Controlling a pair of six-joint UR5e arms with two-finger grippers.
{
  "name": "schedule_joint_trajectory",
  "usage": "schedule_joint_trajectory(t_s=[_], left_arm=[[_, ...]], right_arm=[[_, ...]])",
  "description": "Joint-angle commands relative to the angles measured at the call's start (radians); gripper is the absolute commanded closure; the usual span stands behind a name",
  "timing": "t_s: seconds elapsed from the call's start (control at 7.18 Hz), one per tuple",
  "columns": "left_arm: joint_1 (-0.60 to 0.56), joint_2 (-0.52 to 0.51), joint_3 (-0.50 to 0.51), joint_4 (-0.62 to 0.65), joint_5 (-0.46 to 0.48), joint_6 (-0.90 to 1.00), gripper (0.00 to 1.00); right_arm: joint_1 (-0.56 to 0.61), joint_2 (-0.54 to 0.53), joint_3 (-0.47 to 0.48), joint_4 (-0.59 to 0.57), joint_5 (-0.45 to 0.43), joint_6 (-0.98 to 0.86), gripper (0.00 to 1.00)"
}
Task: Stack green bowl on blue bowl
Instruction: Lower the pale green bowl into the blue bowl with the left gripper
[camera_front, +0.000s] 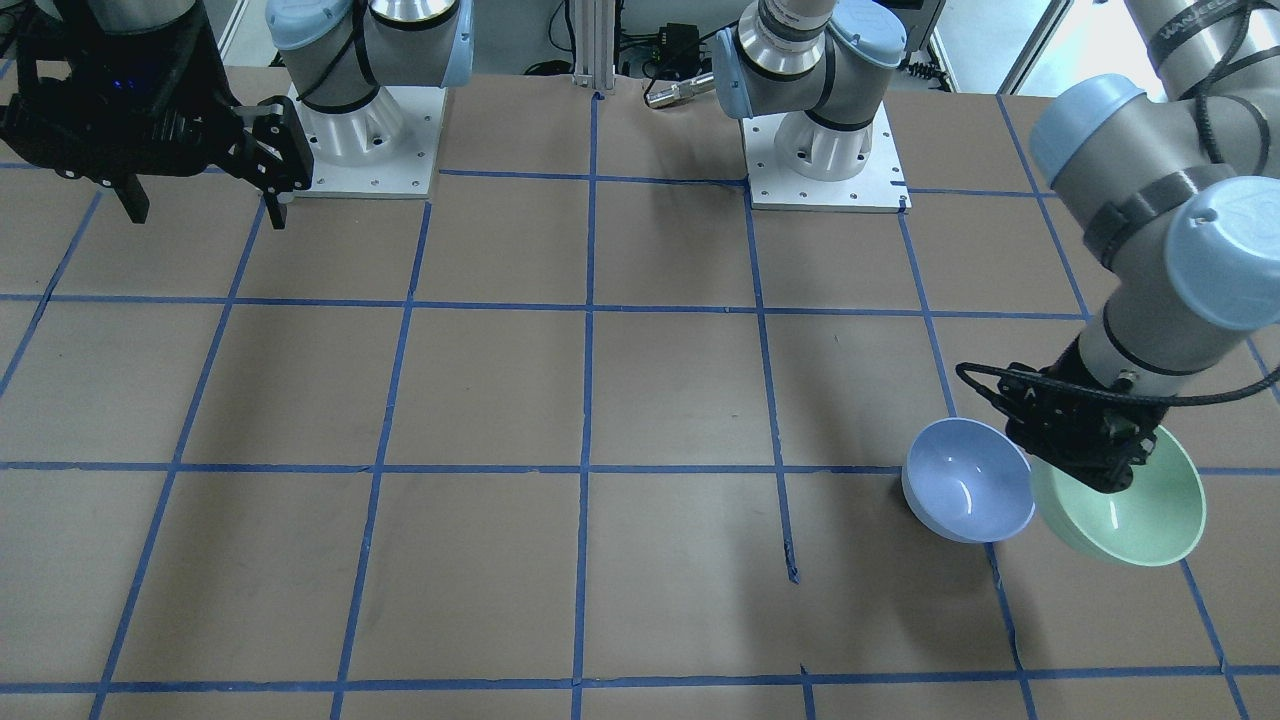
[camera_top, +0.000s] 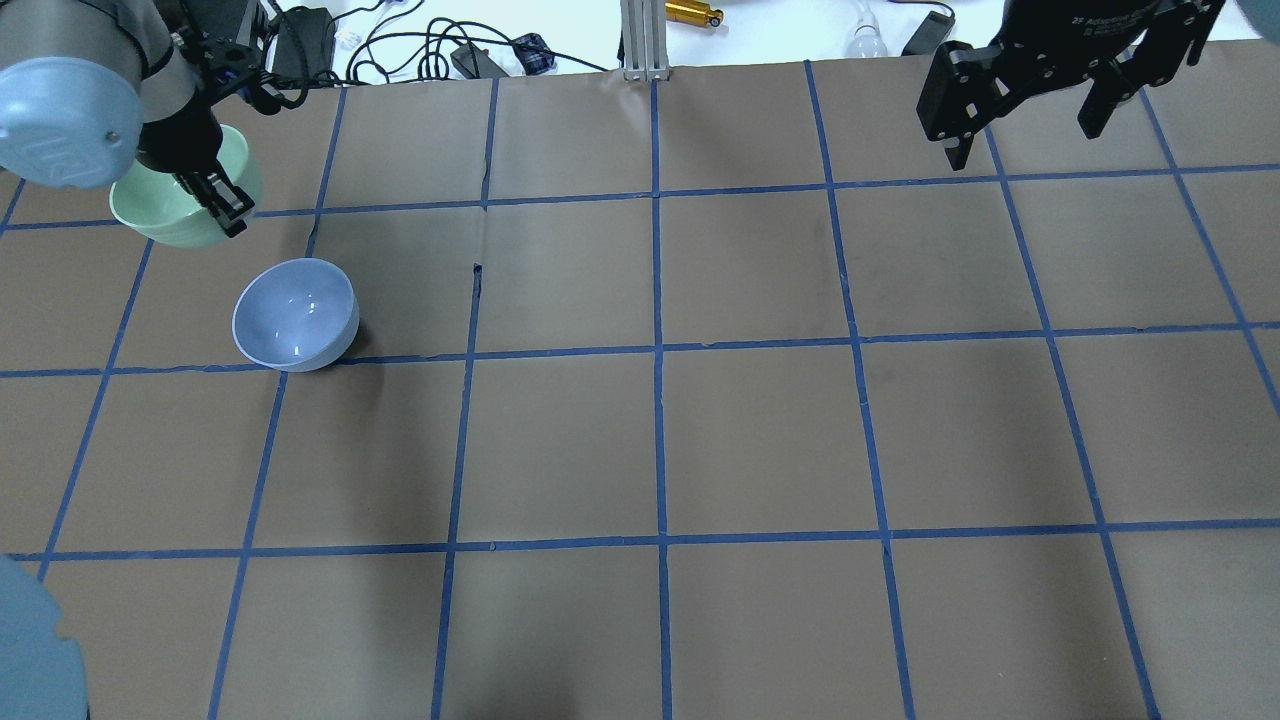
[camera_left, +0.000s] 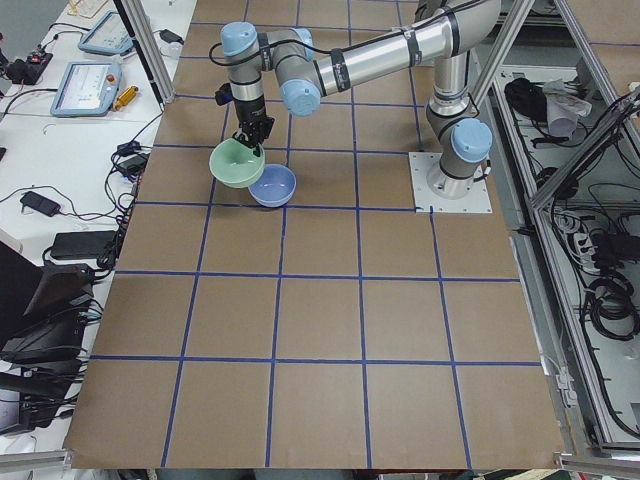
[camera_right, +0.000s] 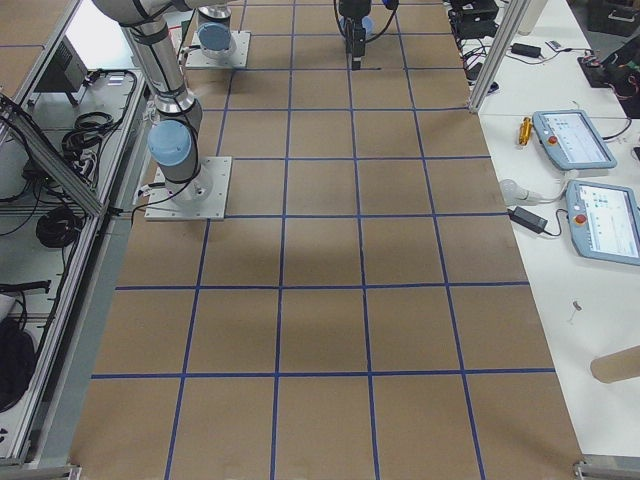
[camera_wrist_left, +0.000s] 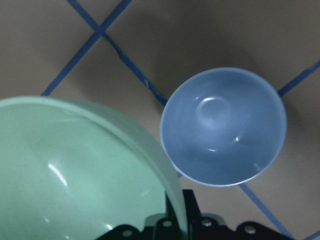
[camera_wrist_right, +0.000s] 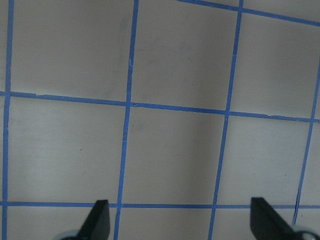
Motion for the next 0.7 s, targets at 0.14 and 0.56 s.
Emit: schedule_joint_trajectory(t_s=[0.14, 0.56], left_arm=[[-0.027, 0.044, -0.231, 0.245, 0.025, -0.068, 1.0], [-0.029, 0.027, -0.287, 0.274, 0.014, -0.07, 1.0]], right_arm=[[0.001, 0.0, 0.0, 0.0, 0.0, 0.0, 0.0], [0.001, 0.0, 0.0, 0.0, 0.0, 0.0, 0.0]])
